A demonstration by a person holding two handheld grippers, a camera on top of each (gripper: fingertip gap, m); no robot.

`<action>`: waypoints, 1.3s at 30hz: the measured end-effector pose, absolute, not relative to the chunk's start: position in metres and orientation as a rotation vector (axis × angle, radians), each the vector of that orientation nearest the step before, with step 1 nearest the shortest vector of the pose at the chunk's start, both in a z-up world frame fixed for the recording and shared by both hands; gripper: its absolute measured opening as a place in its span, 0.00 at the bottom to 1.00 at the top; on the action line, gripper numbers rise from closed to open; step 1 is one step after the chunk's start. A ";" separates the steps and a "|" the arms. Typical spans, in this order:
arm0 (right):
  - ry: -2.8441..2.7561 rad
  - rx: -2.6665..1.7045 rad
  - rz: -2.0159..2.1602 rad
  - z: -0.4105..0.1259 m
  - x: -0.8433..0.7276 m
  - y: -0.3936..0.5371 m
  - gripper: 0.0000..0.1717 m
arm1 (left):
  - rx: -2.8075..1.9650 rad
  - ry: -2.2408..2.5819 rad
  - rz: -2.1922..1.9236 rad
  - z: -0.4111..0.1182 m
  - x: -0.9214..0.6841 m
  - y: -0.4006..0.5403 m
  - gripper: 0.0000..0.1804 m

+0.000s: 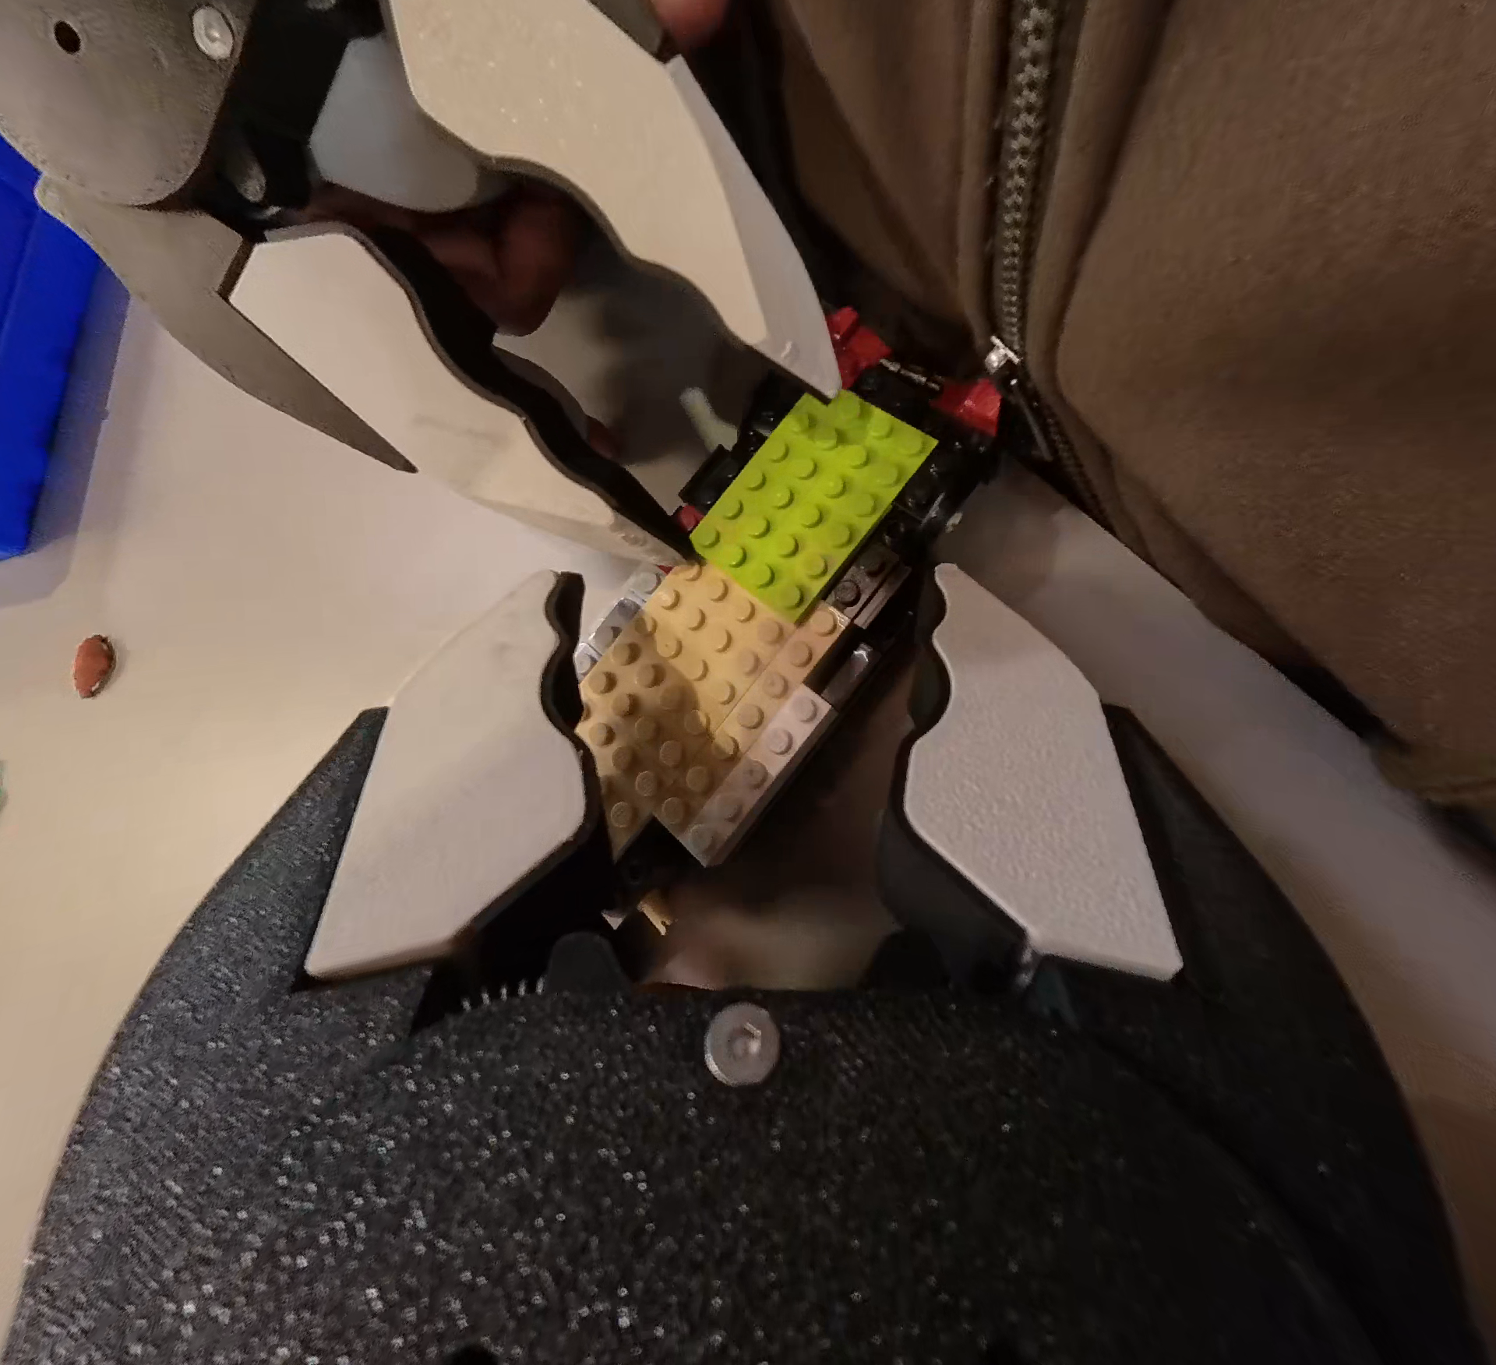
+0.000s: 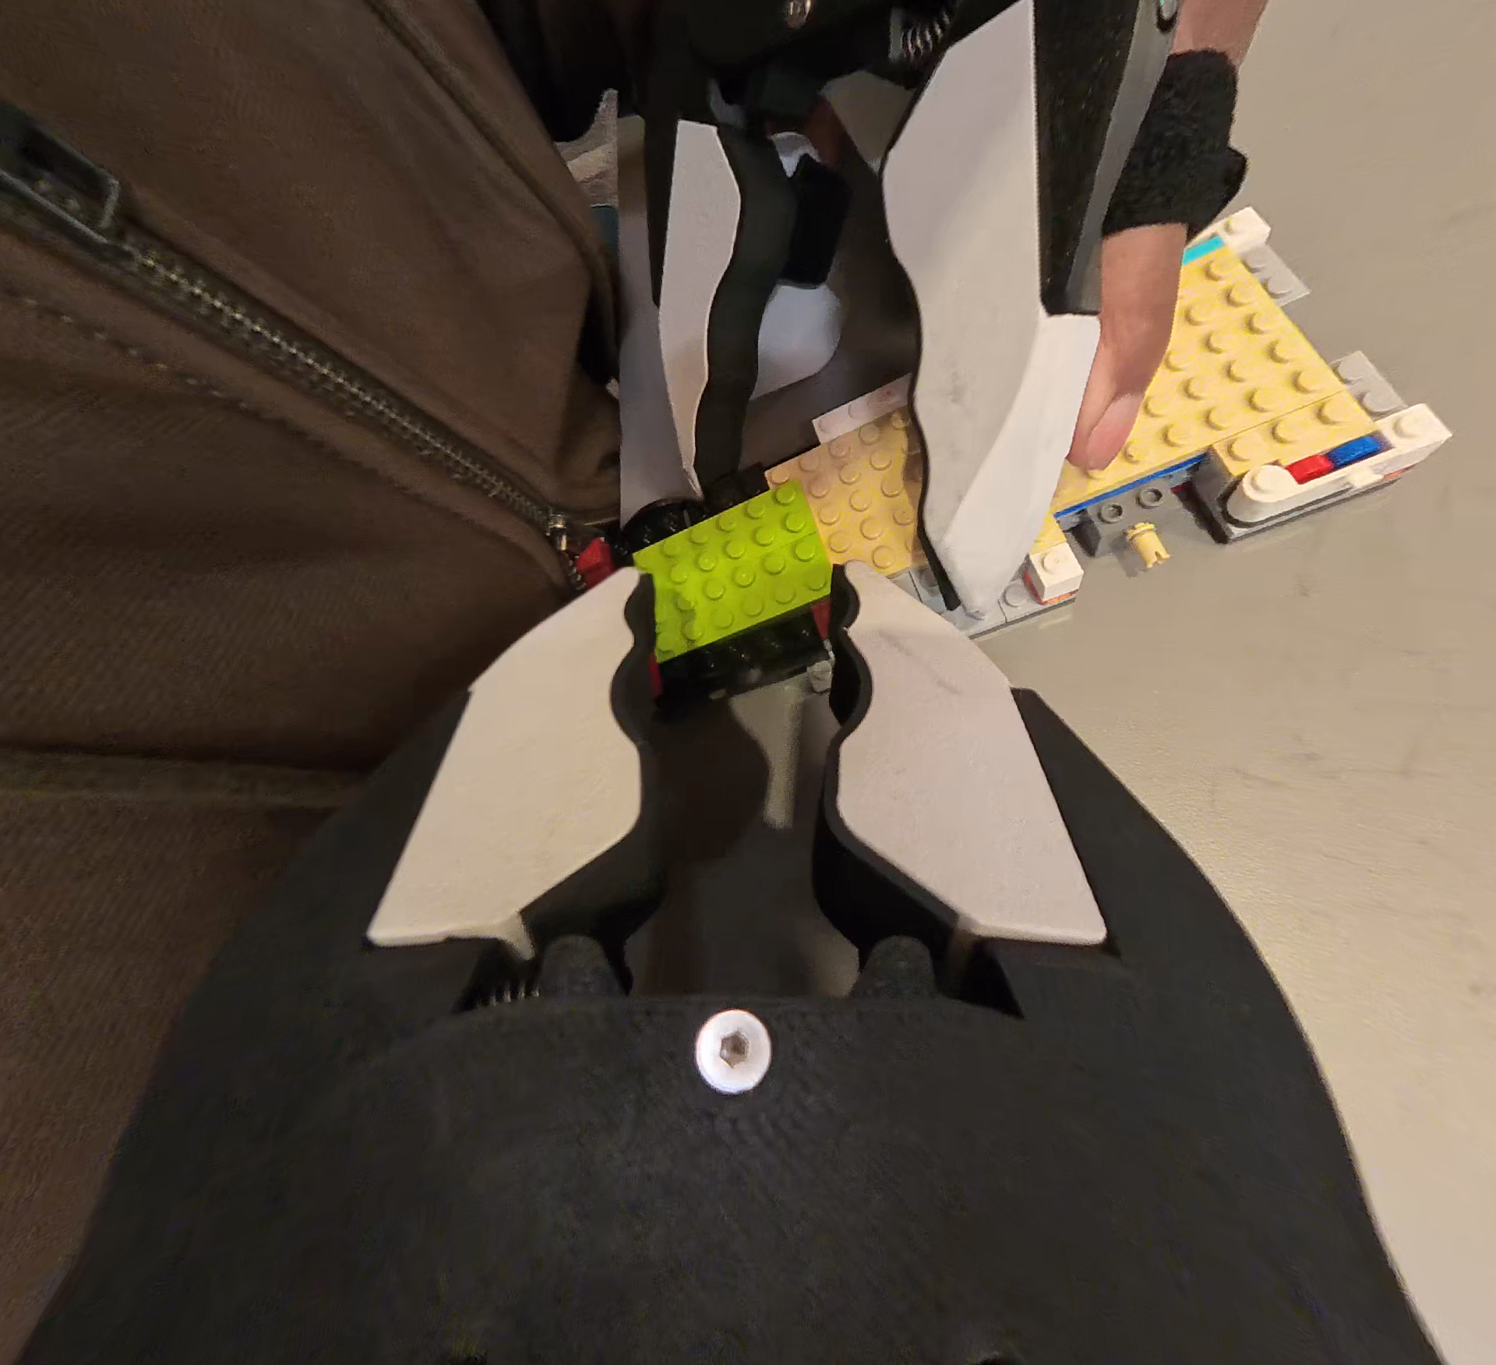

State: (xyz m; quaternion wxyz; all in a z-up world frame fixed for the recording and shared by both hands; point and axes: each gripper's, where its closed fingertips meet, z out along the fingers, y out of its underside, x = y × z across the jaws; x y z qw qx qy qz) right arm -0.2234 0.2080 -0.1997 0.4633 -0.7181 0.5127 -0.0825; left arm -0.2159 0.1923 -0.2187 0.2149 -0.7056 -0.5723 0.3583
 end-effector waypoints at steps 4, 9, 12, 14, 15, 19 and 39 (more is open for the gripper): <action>1.233 -1.737 -0.147 -0.197 -0.225 0.210 0.28 | -1.956 -1.583 0.996 -0.219 -0.216 0.193 0.44; 1.211 -1.709 -0.094 -0.195 -0.226 0.211 0.30 | -1.958 -1.577 0.996 -0.218 -0.216 0.194 0.44; 1.197 -1.697 -0.072 -0.194 -0.227 0.212 0.31 | -1.959 -1.575 0.996 -0.218 -0.216 0.194 0.44; 1.189 -1.693 -0.062 -0.194 -0.227 0.212 0.32 | -1.960 -1.574 0.996 -0.219 -0.216 0.194 0.44; 1.186 -1.691 -0.061 -0.193 -0.227 0.212 0.32 | -1.961 -1.575 0.995 -0.219 -0.216 0.194 0.44; 1.075 -1.665 0.023 -0.184 -0.236 0.224 0.16 | -1.957 -1.582 1.000 -0.219 -0.215 0.193 0.43; 1.240 -1.825 -0.334 -0.203 -0.219 0.202 0.28 | -1.942 -1.590 1.017 -0.218 -0.214 0.194 0.43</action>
